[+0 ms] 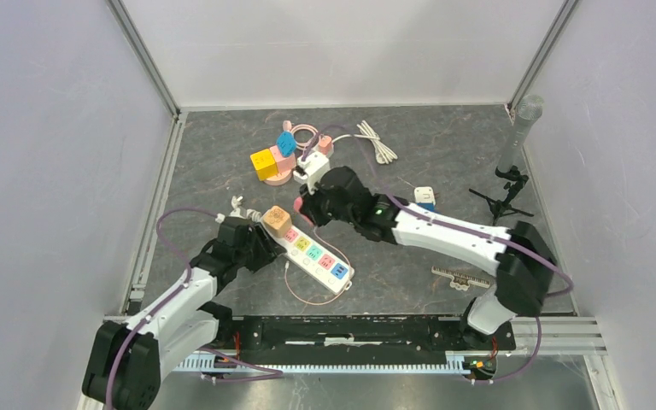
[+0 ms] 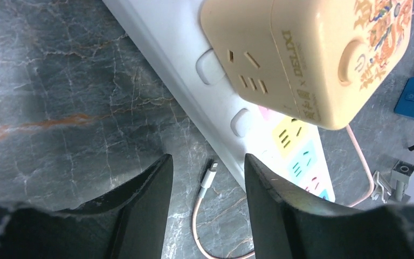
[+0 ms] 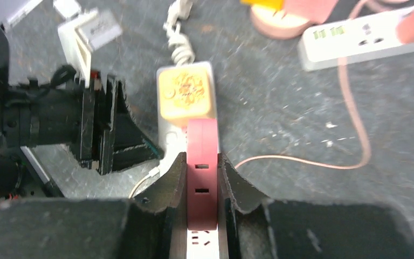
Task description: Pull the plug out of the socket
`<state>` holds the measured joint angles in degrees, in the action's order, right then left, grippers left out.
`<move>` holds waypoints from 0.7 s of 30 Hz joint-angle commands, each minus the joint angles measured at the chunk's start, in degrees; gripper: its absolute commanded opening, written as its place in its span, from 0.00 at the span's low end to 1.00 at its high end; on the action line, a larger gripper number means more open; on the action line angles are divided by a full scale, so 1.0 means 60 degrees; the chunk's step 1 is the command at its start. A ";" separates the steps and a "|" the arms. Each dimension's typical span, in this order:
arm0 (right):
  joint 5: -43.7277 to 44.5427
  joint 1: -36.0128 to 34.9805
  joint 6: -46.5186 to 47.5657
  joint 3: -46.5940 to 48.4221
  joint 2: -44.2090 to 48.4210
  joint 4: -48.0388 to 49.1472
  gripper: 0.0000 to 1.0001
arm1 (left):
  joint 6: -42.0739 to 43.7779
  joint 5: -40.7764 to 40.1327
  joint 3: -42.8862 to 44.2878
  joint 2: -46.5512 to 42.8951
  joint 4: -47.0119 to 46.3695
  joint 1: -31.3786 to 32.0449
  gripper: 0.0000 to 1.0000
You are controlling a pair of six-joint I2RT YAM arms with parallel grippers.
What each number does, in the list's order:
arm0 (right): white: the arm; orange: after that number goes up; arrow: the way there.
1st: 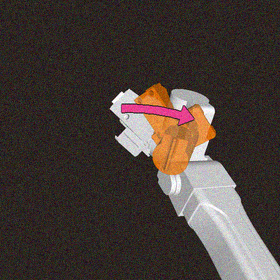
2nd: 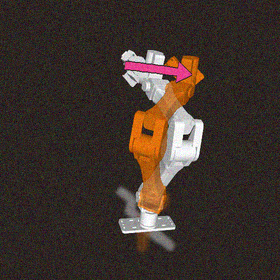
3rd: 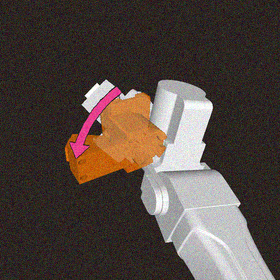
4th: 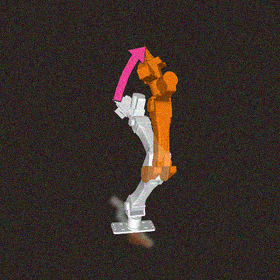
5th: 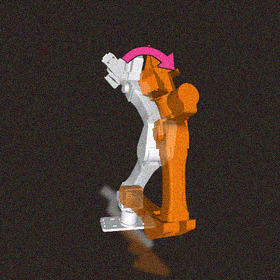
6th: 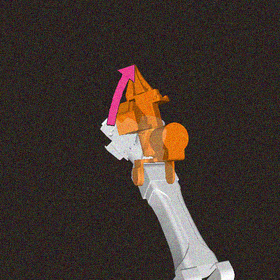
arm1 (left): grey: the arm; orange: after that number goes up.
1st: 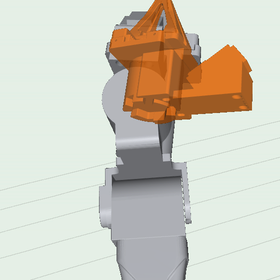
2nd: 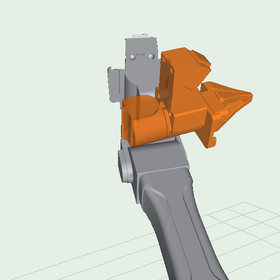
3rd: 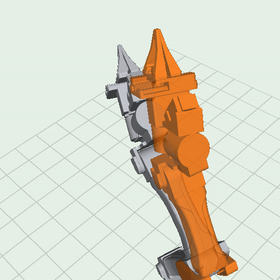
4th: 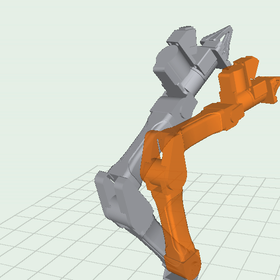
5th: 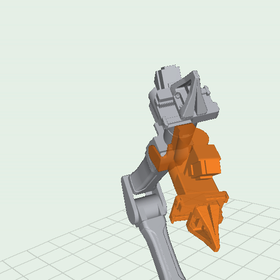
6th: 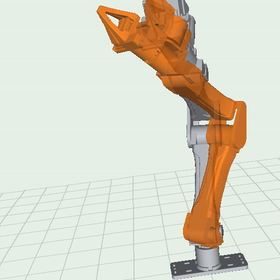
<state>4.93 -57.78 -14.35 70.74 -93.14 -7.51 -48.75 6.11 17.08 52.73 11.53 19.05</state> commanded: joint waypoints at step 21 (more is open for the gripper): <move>0.6144 0.1797 -0.0322 -0.4576 0.3512 -0.2838 0.00 | 0.0049 -0.0721 0.2942 -0.2161 0.3549 -0.0016 1.00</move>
<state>36.75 -47.81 -13.91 45.25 -74.04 -22.98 -49.36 3.53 32.14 40.01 29.41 19.05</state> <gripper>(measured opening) 0.231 0.994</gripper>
